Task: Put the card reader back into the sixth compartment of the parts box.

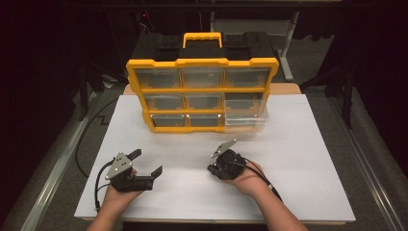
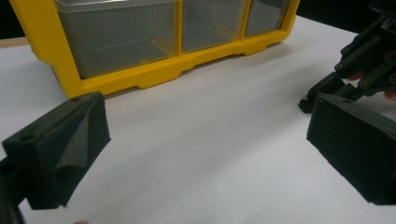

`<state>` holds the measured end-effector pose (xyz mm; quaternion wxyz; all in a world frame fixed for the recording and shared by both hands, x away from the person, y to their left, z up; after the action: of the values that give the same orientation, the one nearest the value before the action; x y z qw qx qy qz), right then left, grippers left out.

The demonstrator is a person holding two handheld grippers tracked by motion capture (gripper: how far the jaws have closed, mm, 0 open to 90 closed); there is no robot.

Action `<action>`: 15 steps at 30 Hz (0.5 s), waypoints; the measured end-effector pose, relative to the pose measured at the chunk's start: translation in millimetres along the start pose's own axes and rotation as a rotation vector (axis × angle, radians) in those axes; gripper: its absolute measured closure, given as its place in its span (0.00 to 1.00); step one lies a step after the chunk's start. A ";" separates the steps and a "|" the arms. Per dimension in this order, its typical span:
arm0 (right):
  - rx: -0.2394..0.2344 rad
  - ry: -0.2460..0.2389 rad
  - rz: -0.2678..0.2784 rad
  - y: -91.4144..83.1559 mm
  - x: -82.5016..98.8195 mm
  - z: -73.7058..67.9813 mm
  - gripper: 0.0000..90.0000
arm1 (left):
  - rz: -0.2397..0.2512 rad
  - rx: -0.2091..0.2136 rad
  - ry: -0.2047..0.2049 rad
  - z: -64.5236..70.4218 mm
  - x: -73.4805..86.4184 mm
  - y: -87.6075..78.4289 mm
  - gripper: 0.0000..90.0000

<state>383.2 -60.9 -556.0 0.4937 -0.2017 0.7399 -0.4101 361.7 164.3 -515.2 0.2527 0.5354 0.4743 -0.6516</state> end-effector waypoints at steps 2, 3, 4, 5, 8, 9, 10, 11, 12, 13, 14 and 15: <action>-0.004 -0.001 0.003 -0.2 -0.4 0.0 0.82 | 0.002 -0.001 -0.002 -0.4 -0.2 0.0 0.00; -0.006 0.000 0.005 -0.9 -0.6 0.0 0.82 | 0.003 -0.001 -0.003 -0.5 -0.3 -0.1 0.00; -0.002 -0.002 0.009 -1.7 -1.0 0.6 0.82 | 0.004 -0.001 -0.005 -0.7 -0.6 -0.1 0.00; -0.002 -0.003 0.021 -3.2 -2.1 0.6 0.82 | 0.005 -0.001 -0.005 -0.8 -0.6 -0.1 0.00; -0.005 0.001 0.047 -9.8 -4.6 0.1 0.82 | 0.003 -0.002 -0.003 -0.9 -0.1 0.0 0.00; 0.001 0.000 0.049 -11.7 -4.4 0.3 0.82 | 0.004 -0.002 -0.004 -0.8 -0.3 -0.1 0.00; 0.004 -0.003 0.047 -13.7 -3.6 0.4 0.82 | 0.006 -0.002 -0.004 -0.9 -0.6 -0.3 0.00; 0.006 -0.002 0.045 -15.6 -2.5 0.4 0.82 | 0.008 -0.001 -0.005 -1.1 -0.8 -0.6 0.00; 0.008 -0.004 0.044 -17.5 -1.4 0.6 0.82 | 0.009 -0.002 -0.006 -1.5 -1.0 -0.7 0.00; 0.010 -0.004 0.044 -19.0 -0.4 0.8 0.82 | 0.009 -0.002 -0.009 -1.8 -1.1 -0.8 0.00; 0.010 -0.003 0.042 -20.8 0.9 0.9 0.82 | 0.008 -0.003 -0.010 -2.1 -1.0 -0.7 0.00; 0.010 -0.003 0.039 -22.6 2.3 1.1 0.82 | 0.008 -0.003 -0.010 -2.3 -0.9 -0.6 0.00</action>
<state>380.8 -76.2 -539.3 0.5036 -0.1856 0.7409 -0.4037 362.5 166.4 -514.1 0.2587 0.5337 0.4718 -0.6524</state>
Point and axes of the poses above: each handheld gripper's, and its own axes: y roughly forward along the jaws, x roughly out of its underside, z roughly to its right, the point moved 10 cm from there along y, roughly forward along the jaws, and after that the axes turned 14 degrees about -x, right-handed, at the moved point
